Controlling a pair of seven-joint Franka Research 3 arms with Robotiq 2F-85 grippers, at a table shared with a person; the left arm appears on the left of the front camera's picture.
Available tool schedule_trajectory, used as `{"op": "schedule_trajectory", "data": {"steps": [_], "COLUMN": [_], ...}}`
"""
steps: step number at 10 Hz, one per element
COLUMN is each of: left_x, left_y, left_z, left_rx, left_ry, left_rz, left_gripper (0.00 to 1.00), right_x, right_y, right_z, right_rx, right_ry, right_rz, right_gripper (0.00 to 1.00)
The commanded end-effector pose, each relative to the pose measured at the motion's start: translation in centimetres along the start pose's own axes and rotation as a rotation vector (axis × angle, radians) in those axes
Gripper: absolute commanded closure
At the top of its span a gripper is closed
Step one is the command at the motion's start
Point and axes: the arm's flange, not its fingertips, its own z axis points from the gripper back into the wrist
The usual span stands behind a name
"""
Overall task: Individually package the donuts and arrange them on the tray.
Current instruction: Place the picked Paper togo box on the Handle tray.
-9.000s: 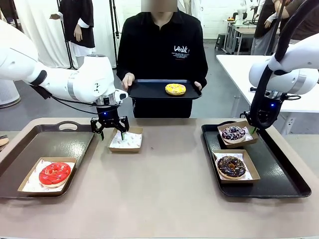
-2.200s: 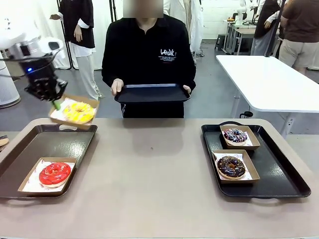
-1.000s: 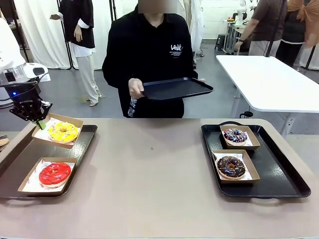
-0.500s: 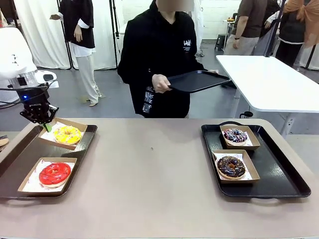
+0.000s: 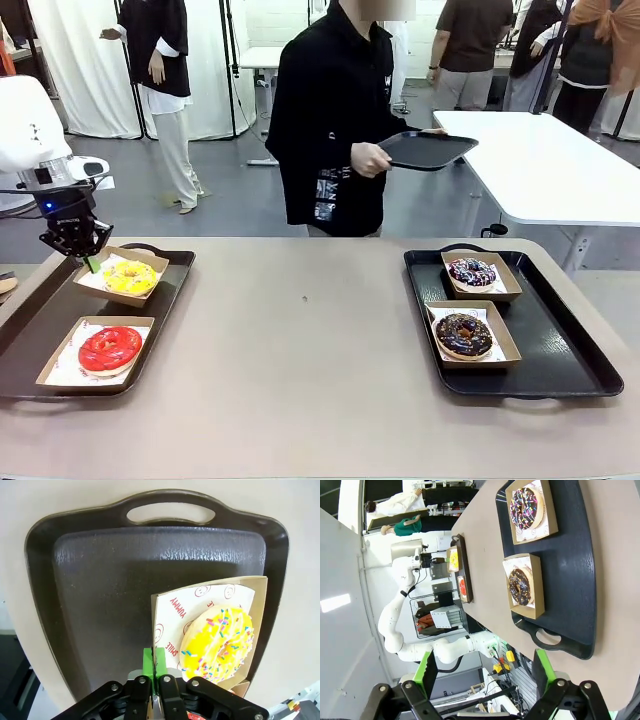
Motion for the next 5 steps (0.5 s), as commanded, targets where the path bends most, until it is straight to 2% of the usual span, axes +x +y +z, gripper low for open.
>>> {"op": "schedule_trajectory", "data": {"steps": [1,5], "left_x": [-0.15,-1.05], "left_y": [-0.04,-0.26], "left_z": [-0.31,-1.14], "left_rx": [0.008,0.117], "left_ry": [-0.022,-0.088], "left_rz": [-0.047,-0.014], "left_gripper": [0.99,0.99], "right_x": [-0.11,-0.11], "right_y": [0.21,0.21], "right_z": [0.01,0.01], "right_rx": [0.005,0.005], "right_ry": [-0.002,-0.002], "right_rz": [-0.012,-0.012], "right_gripper": [0.0,0.0]}}
